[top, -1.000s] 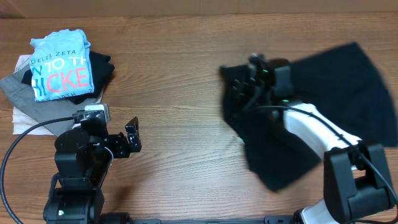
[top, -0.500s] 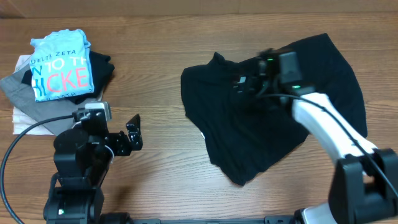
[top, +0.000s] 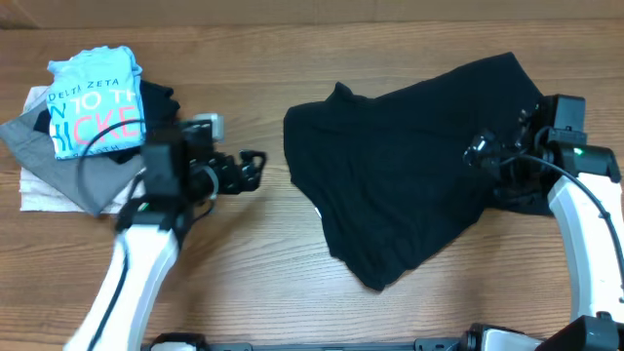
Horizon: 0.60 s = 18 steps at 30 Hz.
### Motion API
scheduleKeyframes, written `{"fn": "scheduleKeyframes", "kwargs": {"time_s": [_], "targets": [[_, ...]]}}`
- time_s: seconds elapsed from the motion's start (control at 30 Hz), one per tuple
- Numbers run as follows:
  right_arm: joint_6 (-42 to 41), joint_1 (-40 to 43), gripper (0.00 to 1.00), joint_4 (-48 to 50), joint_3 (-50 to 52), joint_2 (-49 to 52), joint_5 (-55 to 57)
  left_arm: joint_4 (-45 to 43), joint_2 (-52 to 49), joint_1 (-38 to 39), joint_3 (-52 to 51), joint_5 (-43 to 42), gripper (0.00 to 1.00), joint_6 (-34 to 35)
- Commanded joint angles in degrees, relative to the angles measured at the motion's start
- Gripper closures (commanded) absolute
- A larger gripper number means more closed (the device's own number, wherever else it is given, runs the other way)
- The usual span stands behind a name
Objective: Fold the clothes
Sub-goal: 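Grasp the shirt's left edge with the left gripper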
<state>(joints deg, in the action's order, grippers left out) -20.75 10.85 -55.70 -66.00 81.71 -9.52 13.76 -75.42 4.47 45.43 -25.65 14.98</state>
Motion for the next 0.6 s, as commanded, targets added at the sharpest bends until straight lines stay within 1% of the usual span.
{"fn": "scheduleKeyframes", "kwargs": {"time_s": [0.0,0.07,0.2,0.27,0.4,0.47,0.5,0.53,0.57], "targets": [[1.1,0.8,0.0,-0.6,-0.7,-0.3,0.5,-6.4,-10.3,4.9,0.8,-4.0,0.08,4.2],[1.1,0.8,0.0,-0.8,-0.7,-0.3,0.5,-10.4,-15.1,7.3,0.9,-4.0,0.08,6.4],[1.1,0.8,0.0,-0.8,-0.7,-0.3,0.5,-16.9,-23.6,10.8,1.6,-4.0,0.1,13.3],[1.1,0.8,0.0,-0.8,-0.7,-0.3,0.5,-20.3,-28.1,12.3,1.9,-3.9,0.14,16.6],[1.1,0.8,0.0,-0.8,-0.7,-0.3,0.5,-22.8,-32.5,13.8,2.4,-1.3,0.21,19.1],[1.1,0.8,0.0,-0.9,-0.7,-0.3,0.5,-25.1,-33.5,14.1,2.5,0.0,0.45,20.0],[1.1,0.8,0.0,-1.0,-0.7,-0.3,0.5,-26.8,-33.7,14.2,2.5,0.1,0.65,20.0],[1.1,0.8,0.0,-1.1,-0.7,-0.3,0.5,-29.0,-33.7,14.2,2.8,0.3,0.79,20.0],[1.1,0.8,0.0,-1.2,-0.7,-0.3,0.5,-30.8,-33.7,14.2,3.2,0.6,0.86,20.0]]}}
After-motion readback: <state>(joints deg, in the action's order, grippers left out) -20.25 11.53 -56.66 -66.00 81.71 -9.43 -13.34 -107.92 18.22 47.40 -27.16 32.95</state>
